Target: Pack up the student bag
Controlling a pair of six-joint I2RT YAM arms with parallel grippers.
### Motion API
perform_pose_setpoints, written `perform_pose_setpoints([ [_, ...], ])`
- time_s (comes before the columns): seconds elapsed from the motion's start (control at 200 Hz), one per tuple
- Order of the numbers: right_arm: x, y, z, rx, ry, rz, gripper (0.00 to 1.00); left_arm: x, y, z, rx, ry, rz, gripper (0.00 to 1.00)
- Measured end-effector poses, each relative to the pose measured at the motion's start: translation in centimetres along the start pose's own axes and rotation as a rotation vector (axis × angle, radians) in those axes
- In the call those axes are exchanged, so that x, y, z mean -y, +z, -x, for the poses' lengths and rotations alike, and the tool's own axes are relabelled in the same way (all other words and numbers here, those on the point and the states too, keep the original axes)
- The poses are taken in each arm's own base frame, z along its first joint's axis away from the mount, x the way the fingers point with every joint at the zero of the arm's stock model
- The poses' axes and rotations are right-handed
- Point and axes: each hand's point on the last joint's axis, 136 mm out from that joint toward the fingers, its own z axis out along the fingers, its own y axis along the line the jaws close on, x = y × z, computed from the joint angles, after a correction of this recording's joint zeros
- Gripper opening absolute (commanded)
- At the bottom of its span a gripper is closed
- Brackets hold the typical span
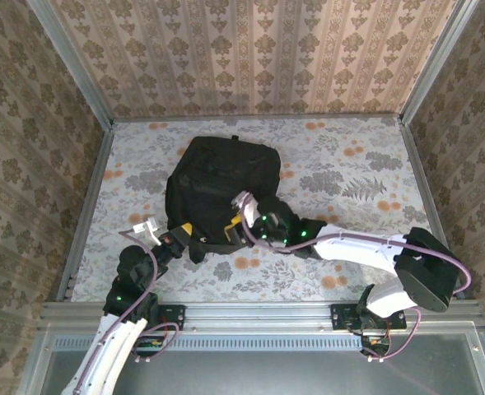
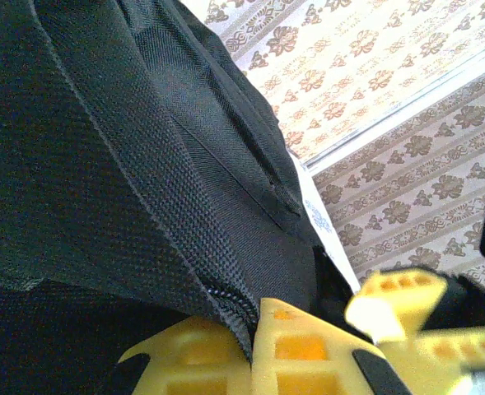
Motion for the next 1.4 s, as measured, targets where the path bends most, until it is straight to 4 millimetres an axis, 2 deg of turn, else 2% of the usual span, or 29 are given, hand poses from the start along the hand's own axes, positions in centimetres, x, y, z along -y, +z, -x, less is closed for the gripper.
perform_pose_setpoints([
  [0.065,0.1,-0.1,-0.3,-0.02,0.027,0.021,0.44,0.0,0.0,0.0,-0.001,-0.003,0.0,0.0],
  [0.155,-1.4,-0.1,-0.8,-0.067,0.021,0.073,0.44,0.0,0.0,0.0,-0.001,-0.011,-0.001,0.0],
  [0.365,-4.8,1.3,2.7,-0.064,-0.076,0.16,0.42,0.2,0.0,-0.1,-0.005,-0.051,-0.008,0.0],
  [0.435,-5.1,1.9,2.9,-0.073,-0.106,0.166,0.42,0.3,0.0,-0.1,-0.004,-0.061,-0.014,0.0],
  [0.505,-5.3,2.5,2.4,-0.101,-0.142,0.168,0.44,0.4,-0.1,0.0,-0.002,-0.065,-0.019,0.0],
  [0.6,-5.1,2.6,0.8,-0.155,-0.197,0.163,0.49,0.5,-0.1,0.0,-0.002,-0.065,-0.021,0.0],
  [0.675,-4.7,2.5,0.5,-0.159,-0.252,0.146,0.49,0.5,-0.1,0.0,-0.002,-0.065,-0.021,0.0],
  [0.805,-3.5,1.2,-0.4,-0.145,-0.382,0.114,0.51,0.5,-0.1,-0.1,-0.005,-0.065,-0.023,0.0],
  [0.99,-1.2,0.2,0.8,-0.104,-0.561,0.052,0.53,0.5,-0.1,-0.1,-0.009,-0.064,-0.025,0.0],
  [1.12,0.2,0.8,0.2,-0.161,-0.703,0.017,0.55,0.5,-0.1,-0.2,-0.011,-0.064,-0.025,0.0],
  [1.235,0.4,1.3,-0.5,-0.202,-0.832,0.021,0.59,0.5,-0.1,-0.3,-0.018,-0.063,-0.025,0.0],
  [1.4,-0.9,1.4,-1.5,-0.218,-0.973,0.07,0.66,0.5,-0.1,-0.5,-0.024,-0.062,-0.025,0.0],
])
